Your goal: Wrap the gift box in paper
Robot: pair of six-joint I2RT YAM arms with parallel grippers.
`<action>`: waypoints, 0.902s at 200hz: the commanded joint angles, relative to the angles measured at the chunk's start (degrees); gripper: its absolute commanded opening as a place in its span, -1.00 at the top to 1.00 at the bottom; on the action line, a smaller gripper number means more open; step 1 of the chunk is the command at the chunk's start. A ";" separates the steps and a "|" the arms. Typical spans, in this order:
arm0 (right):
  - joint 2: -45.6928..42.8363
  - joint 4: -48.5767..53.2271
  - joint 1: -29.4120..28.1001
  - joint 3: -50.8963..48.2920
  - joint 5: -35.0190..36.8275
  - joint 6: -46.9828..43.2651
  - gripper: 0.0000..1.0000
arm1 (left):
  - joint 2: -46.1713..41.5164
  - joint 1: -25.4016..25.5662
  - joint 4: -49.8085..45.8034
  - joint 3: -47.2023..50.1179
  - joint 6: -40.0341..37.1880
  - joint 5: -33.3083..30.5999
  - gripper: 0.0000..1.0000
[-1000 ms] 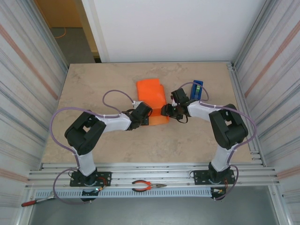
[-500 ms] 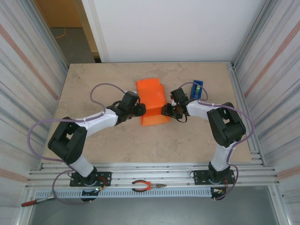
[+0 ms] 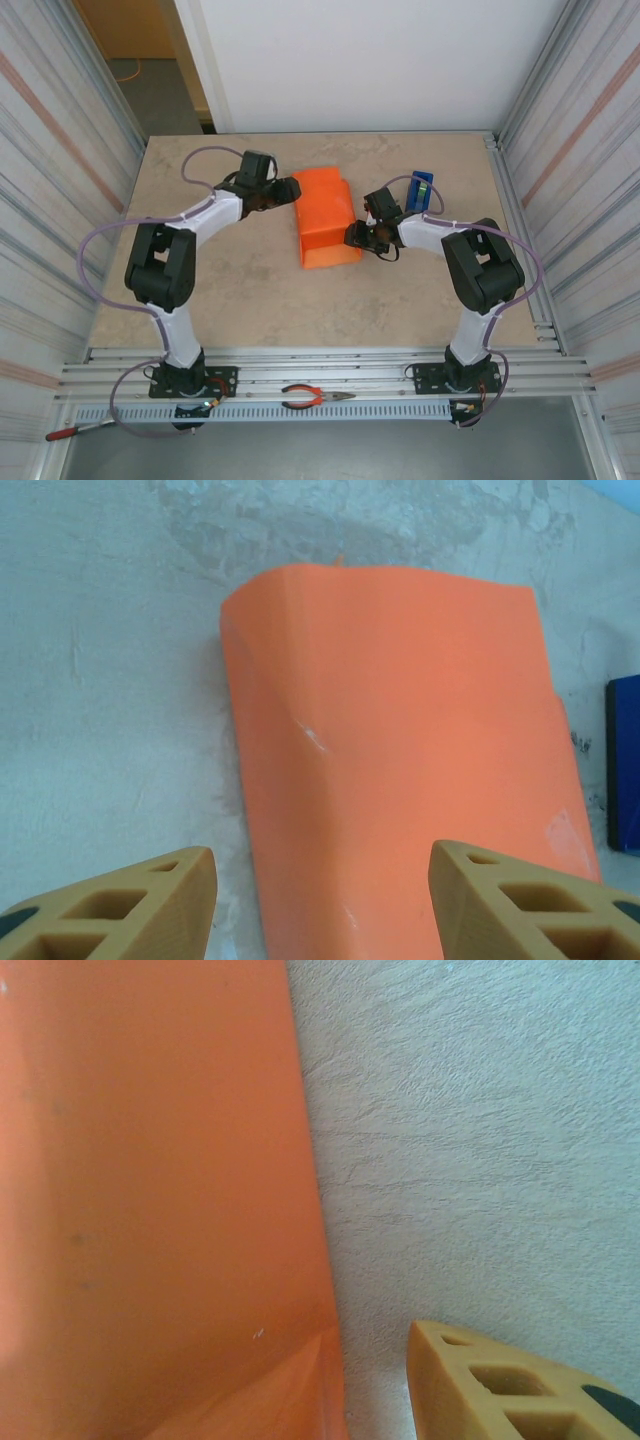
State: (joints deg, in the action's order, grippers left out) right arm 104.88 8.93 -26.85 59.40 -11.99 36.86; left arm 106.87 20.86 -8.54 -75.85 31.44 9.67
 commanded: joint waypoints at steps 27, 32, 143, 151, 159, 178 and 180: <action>-2.59 -0.98 -0.92 -2.86 -1.62 0.72 0.02 | -10.65 1.39 5.24 13.79 3.43 0.95 -0.19; -2.88 -0.87 -0.92 -3.13 -1.51 0.59 0.02 | -12.34 1.99 6.73 16.67 4.23 0.26 -0.19; -4.86 0.91 -2.02 -3.50 -0.72 -0.48 0.04 | -12.66 17.32 14.18 28.27 9.87 -18.55 -0.05; -4.93 0.79 -2.31 -3.62 -0.37 -0.24 0.04 | -11.87 17.45 14.07 27.88 9.87 -19.65 -0.04; -4.95 0.66 -2.55 -3.86 -0.32 -0.05 0.05 | -11.20 17.63 13.94 27.57 9.95 -20.48 -0.01; -5.46 0.57 -3.19 -4.20 -0.02 0.48 0.06 | -9.71 18.07 12.90 26.95 10.05 -23.13 0.01; -5.58 0.57 -3.25 -4.31 0.06 0.60 0.06 | -9.57 18.12 12.86 26.91 10.13 -23.39 0.02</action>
State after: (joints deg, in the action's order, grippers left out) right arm 101.95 8.60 -29.17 56.29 -13.04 36.86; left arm 95.85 38.22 4.60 -47.03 40.80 -8.05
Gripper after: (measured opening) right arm 0.473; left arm 0.499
